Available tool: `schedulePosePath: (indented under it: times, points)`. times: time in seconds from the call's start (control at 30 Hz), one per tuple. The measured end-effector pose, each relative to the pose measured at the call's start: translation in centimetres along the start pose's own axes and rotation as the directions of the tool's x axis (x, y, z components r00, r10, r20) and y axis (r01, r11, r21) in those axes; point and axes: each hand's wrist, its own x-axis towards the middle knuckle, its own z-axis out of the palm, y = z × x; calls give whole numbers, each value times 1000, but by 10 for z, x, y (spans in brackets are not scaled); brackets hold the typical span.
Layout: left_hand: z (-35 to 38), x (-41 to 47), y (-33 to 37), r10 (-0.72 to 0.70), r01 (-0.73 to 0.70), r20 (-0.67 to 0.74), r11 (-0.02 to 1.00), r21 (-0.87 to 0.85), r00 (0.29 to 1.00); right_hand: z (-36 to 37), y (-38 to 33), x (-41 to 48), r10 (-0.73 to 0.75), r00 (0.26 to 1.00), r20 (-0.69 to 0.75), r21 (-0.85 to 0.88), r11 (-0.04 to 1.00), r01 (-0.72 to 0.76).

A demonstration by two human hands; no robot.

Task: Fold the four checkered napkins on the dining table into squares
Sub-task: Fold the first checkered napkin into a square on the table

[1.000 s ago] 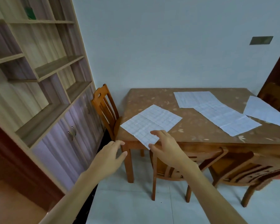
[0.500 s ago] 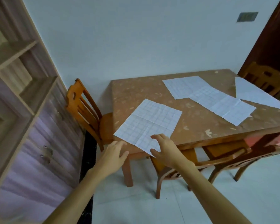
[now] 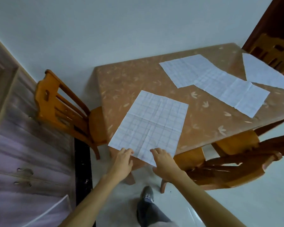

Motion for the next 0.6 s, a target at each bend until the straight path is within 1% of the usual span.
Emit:
schedulePosePath:
  times: [0.13,0.23,0.37,0.47,0.53,0.6]
  points:
    - [20,34,-6,-20,14,80,996,85,997,22,5,34,33,999,35,-15,999,-32]
    - [31,52,-7,17,-29,116,994,105,993,34,13,49,56,997,56,-47,997,-53]
    - [45,69,-13,105,-134,188,980,150,976,47,21,54,109,990,94,-47,993,-105]
    - [52,77,-16,124,-176,233,960,219,964,53,22,57,117,990,79,-71,991,-111]
    - [56,81,-20,129,-188,238,951,246,963,55,19,59,133,989,57,-78,989,-129]
    - [62,88,-26,169,-233,239,934,272,956,61,14,62,162,986,28,-75,984,-159]
